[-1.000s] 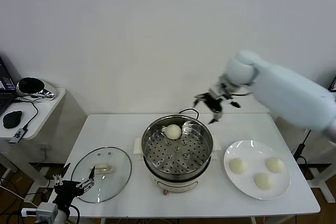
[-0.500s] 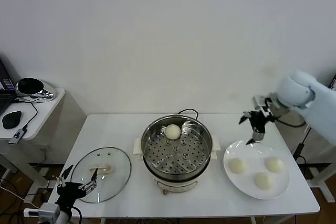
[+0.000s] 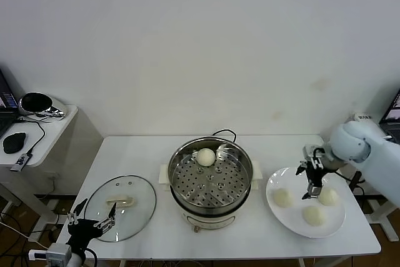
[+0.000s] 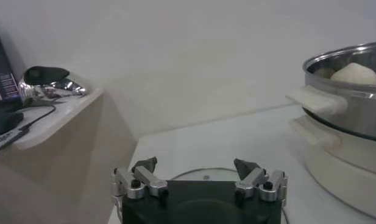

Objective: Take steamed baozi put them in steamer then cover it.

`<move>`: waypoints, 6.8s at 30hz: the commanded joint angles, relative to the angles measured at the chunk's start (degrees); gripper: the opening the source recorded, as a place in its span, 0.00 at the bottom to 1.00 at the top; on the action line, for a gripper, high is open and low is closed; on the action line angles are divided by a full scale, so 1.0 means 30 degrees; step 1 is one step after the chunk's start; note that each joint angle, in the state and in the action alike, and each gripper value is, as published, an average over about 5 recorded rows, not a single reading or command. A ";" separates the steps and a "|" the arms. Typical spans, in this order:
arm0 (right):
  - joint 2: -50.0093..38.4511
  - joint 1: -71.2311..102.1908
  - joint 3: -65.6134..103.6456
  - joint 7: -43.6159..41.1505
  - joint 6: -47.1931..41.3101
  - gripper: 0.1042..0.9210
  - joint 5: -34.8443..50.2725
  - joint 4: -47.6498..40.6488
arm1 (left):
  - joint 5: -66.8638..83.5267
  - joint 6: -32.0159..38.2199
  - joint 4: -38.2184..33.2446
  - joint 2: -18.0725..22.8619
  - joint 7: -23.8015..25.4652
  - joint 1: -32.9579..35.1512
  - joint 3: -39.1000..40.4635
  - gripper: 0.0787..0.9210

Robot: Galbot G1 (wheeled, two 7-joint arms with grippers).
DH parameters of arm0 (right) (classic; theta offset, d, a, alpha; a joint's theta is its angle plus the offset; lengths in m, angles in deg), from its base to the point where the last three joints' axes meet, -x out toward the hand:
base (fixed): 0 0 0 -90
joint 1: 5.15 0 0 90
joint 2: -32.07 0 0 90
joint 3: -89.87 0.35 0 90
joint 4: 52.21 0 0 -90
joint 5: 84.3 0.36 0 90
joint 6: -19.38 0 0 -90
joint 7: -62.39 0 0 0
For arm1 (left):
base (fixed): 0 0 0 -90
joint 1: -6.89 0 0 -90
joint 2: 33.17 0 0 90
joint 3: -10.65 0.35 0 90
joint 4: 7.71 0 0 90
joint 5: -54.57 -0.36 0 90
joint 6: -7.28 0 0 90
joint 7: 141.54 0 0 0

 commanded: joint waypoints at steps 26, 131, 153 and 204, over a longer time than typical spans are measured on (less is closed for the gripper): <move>0.3259 0.1841 0.0143 0.1811 0.2206 0.88 -0.2449 -0.3144 | -0.0253 0.0129 0.0629 0.0016 0.0023 -0.0184 0.0140 0.88; 1.7580 -1.0470 -1.1184 0.0197 -0.2386 0.58 0.5994 -0.7066 | 0.0768 -0.1926 -0.2005 0.1715 -0.1136 -0.0970 -0.0961 0.88; 1.3186 -1.2510 -0.9934 -0.0672 -0.1991 0.88 0.5457 -0.3393 | 0.0725 -0.2069 -0.2140 0.1697 -0.1014 -0.0973 -0.0838 0.88; -0.2162 0.3302 0.2471 -0.1472 0.2989 0.88 -0.3139 0.1512 | -0.0414 -0.2364 -0.1410 0.2249 -0.0816 -0.0304 -0.0432 0.88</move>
